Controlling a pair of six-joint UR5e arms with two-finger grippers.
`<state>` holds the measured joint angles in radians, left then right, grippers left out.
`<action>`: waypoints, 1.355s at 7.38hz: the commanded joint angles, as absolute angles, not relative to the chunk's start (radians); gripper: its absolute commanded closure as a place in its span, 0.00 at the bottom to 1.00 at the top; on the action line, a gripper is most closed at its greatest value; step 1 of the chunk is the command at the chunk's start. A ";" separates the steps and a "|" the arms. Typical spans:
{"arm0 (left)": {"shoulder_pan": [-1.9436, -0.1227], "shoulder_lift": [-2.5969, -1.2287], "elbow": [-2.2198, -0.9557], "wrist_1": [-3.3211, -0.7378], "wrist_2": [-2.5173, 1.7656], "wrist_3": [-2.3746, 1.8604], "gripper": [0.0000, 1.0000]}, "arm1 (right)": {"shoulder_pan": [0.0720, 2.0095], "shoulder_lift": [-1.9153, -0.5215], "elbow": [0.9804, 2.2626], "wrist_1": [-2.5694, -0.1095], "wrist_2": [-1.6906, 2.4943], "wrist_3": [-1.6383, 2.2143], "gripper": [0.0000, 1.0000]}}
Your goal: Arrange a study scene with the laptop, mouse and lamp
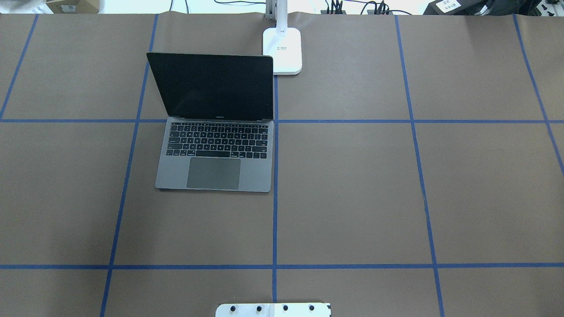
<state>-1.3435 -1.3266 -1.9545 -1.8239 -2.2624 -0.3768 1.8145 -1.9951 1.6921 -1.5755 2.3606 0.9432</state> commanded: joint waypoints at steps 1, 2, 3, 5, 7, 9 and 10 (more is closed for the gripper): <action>-1.441 -1.309 -1.905 -1.734 -2.201 -0.107 0.00 | 1.804 -2.003 1.697 -1.641 2.402 1.010 0.04; -1.454 -1.307 -1.905 -1.732 -2.201 -0.098 0.00 | 1.757 -2.003 1.701 -1.666 2.413 1.111 0.05; -1.456 -1.305 -1.904 -1.732 -2.203 -0.098 0.00 | 1.688 -1.999 1.709 -1.666 2.428 1.238 0.06; -1.456 -1.299 -1.905 -1.732 -2.206 -0.098 0.00 | 1.542 -2.009 1.712 -1.661 2.411 1.362 0.06; -1.456 -1.299 -1.908 -1.732 -2.209 -0.098 0.00 | 1.505 -2.031 1.637 -1.660 2.373 1.356 0.06; -1.456 -1.299 -1.913 -1.732 -2.209 -0.100 0.00 | 1.479 -2.013 1.556 -1.658 2.375 1.344 0.06; -1.456 -1.299 -1.913 -1.732 -2.207 -0.098 0.00 | 1.476 -1.990 1.504 -1.657 2.378 1.339 0.06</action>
